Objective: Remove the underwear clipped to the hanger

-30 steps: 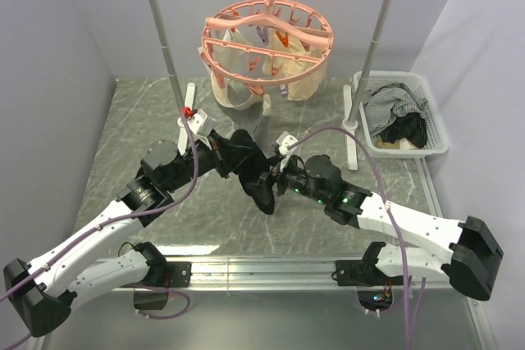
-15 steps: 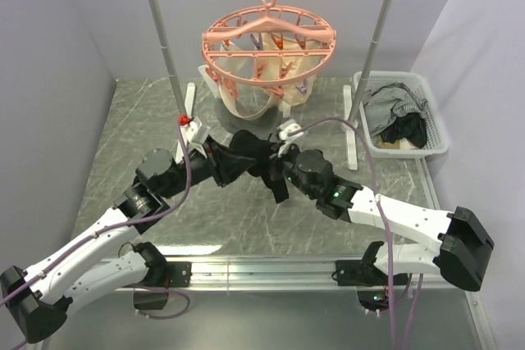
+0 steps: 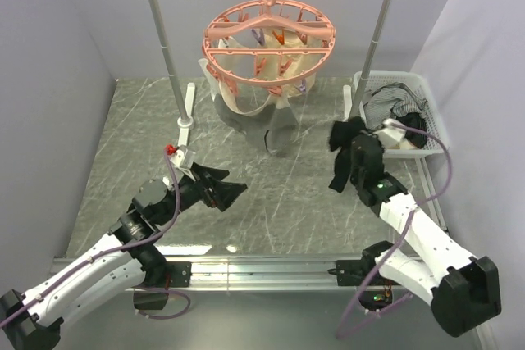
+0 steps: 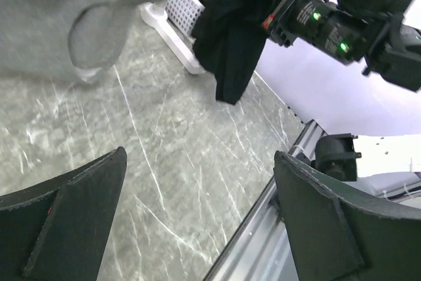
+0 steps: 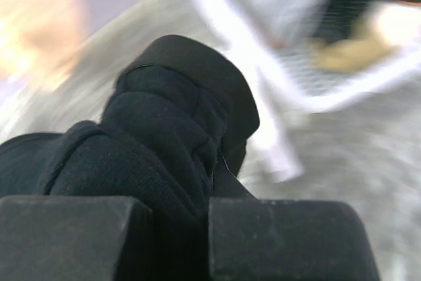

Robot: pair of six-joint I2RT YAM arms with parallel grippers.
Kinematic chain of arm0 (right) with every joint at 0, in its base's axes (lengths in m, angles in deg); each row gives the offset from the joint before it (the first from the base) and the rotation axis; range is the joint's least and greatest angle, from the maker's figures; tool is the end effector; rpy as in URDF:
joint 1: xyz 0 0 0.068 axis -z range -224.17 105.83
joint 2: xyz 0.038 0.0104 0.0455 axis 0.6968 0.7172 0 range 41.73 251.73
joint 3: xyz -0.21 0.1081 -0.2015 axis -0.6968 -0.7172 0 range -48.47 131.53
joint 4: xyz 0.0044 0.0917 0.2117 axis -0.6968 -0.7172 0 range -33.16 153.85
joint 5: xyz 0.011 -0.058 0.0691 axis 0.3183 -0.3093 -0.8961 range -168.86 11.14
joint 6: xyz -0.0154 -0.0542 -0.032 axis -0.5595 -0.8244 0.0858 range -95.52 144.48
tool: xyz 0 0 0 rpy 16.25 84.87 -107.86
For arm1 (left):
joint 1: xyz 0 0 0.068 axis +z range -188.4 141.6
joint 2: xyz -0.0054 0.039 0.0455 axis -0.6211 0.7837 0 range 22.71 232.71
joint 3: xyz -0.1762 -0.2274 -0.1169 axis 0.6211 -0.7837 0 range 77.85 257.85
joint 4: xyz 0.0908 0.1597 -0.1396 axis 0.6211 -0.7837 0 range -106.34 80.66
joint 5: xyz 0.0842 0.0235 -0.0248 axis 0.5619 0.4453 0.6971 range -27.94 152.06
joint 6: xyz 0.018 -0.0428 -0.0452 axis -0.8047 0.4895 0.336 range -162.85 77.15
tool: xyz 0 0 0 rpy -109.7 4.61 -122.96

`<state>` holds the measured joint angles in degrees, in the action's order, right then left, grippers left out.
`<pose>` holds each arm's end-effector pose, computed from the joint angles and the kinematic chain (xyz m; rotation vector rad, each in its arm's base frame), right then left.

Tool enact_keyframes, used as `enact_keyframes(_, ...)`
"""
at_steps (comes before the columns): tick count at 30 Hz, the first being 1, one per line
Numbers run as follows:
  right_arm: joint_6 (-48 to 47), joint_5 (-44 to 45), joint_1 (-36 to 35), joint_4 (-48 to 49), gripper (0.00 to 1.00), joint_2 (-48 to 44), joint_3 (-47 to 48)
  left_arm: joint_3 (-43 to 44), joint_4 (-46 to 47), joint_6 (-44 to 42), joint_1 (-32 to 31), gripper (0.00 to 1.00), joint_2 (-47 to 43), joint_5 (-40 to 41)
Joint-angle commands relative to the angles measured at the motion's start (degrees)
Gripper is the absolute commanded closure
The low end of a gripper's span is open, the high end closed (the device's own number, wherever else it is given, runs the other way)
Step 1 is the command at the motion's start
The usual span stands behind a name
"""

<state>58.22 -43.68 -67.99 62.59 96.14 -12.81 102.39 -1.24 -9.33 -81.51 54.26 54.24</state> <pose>0.1692 0.0429 0.3089 0.5573 1.7700 0.1071 0.0710 -0.0759 0.3080 0.2554 1.6532 -1.1438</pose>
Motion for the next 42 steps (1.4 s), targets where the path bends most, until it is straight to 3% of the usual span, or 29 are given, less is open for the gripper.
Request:
enact_keyframes(1,9.7,6.3,10.2,-6.2,1.00,-0.5,3.1,-1.5,0.9,3.0,-0.2,0.01,-1.8,-0.4)
enact_keyframes(4,11.4,5.4,18.8,-3.8,1.00,-0.3,5.3,-1.6,0.7,3.1,-0.2,0.01,-2.0,-2.2)
enact_keyframes(8,12.3,6.7,23.5,-3.4,1.00,5.3,14.5,-0.8,-0.6,2.1,-0.2,0.01,-3.0,-3.1)
enact_keyframes(16,8.0,5.1,29.4,-4.4,1.00,29.4,39.4,1.5,-4.8,1.3,-0.2,0.00,-5.0,-1.6)
enact_keyframes(17,7.6,4.6,29.5,-5.4,0.96,32.2,41.9,1.6,-5.2,1.2,-0.2,0.00,-5.2,-1.4)
enact_keyframes(18,5.0,3.9,30.0,-6.5,0.86,37.8,44.4,1.7,-5.5,1.1,-0.2,0.01,-5.5,-1.3)
enact_keyframes(19,4.8,4.0,30.0,-12.3,0.58,40.7,50.6,1.8,-6.1,1.1,-0.2,0.00,-5.8,-1.1)
enact_keyframes(20,4.8,5.1,30.1,-15.8,0.42,43.2,53.7,1.8,-6.3,1.1,-0.2,0.00,-6.0,-0.8)
enact_keyframes(22,3.6,4.4,30.0,-20.6,0.12,47.9,58.5,1.9,-6.7,1.1,-0.2,0.01,-6.6,0.4)
enact_keyframes(23,3.4,4.1,30.1,-21.2,0.06,48.4,59.0,1.8,-7.0,1.1,-0.2,0.01,-6.8,1.0)
enact_keyframes(24,3.3,4.3,30.1,-21.8,0.02,48.4,58.7,1.9,-7.1,1.1,-0.2,0.01,-7.0,1.1)
enact_keyframes(29,4.1,3.2,29.9,-17.5,0.01,40.2,49.7,2.3,-7.7,2.2,-0.2,0.01,-8.3,3.1)
enact_keyframes(33,4.5,-5.2,29.5,-17.2,0.01,26.1,40.4,2.8,-10.2,4.4,-0.2,0.01,-9.4,5.8)
enact_keyframes(35,3.6,-15.6,29.3,-14.2,0.03,20.1,31.4,3.2,-11.6,6.7,-0.3,0.01,-9.6,7.6)
enact_keyframes(39,-0.5,-25.1,24.1,-11.2,0.05,4.6,17.5,3.2,-12.5,5.5,-0.2,0.01,-9.7,9.1)
enact_keyframes(42,-6.0,-35.2,18.7,-9.6,0.05,0.7,15.3,2.6,-11.5,3.3,-0.2,0.00,-8.8,9.2)
